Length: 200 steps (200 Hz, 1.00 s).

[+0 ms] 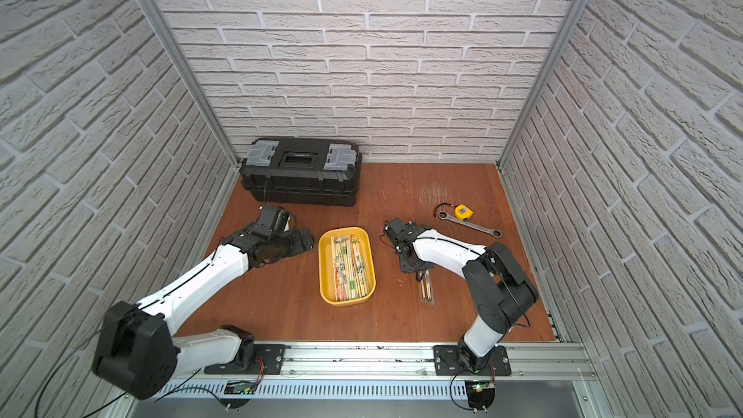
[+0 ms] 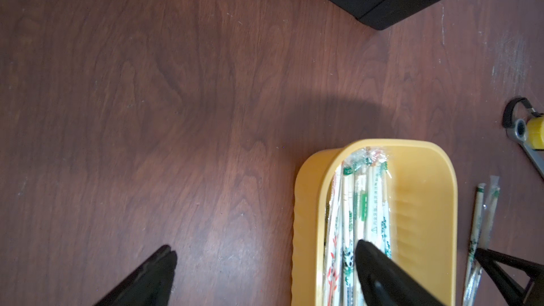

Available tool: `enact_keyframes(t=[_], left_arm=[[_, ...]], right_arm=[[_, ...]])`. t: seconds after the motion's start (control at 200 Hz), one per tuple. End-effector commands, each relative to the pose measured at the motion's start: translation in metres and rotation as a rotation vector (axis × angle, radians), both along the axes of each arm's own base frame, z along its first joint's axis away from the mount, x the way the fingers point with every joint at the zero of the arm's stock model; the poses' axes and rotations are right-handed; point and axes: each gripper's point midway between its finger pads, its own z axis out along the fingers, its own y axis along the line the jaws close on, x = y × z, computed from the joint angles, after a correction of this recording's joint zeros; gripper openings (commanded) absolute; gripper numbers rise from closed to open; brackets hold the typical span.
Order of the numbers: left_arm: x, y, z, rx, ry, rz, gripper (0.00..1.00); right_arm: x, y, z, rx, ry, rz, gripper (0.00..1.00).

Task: Take the paired disposable chopsticks out of the storage box
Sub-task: Place the paired disposable chopsticks at the center of the board.

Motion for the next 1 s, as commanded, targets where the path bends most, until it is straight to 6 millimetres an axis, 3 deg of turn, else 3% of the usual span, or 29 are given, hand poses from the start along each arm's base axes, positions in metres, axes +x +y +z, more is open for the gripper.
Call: enact_keyframes(t=[0.0,0.13,0.285,0.4,0.68,0.995], left_arm=[[0.008,-0.003,0.005,-0.004,-0.026,0.003,0.98],[0.007,-0.003,0.004,-0.001,-0.022,0.001,0.98],[0.007,-0.004,0.005,-0.003,-0.025,-0.001,0.98],[0.008,-0.004,0.007,-0.003,-0.027,-0.005,0.98],[0.007,-0.002,0.005,0.009,-0.022,-0.006,0.98],[0.003,0.01,-0.002,0.037,-0.006,0.028,0.98]], right_arm=[[0.006,-0.003,0.001,-0.012,-0.019,-0.005,0.05],[0.008,-0.003,0.0,-0.017,-0.014,-0.007,0.08],[0.009,-0.004,0.002,-0.015,-0.02,-0.009,0.34],[0.011,-0.003,0.011,0.001,-0.04,-0.01,0.41],[0.016,0.012,0.045,0.113,-0.099,0.004,0.45],[0.025,0.062,0.085,0.356,-0.159,0.037,0.44]])
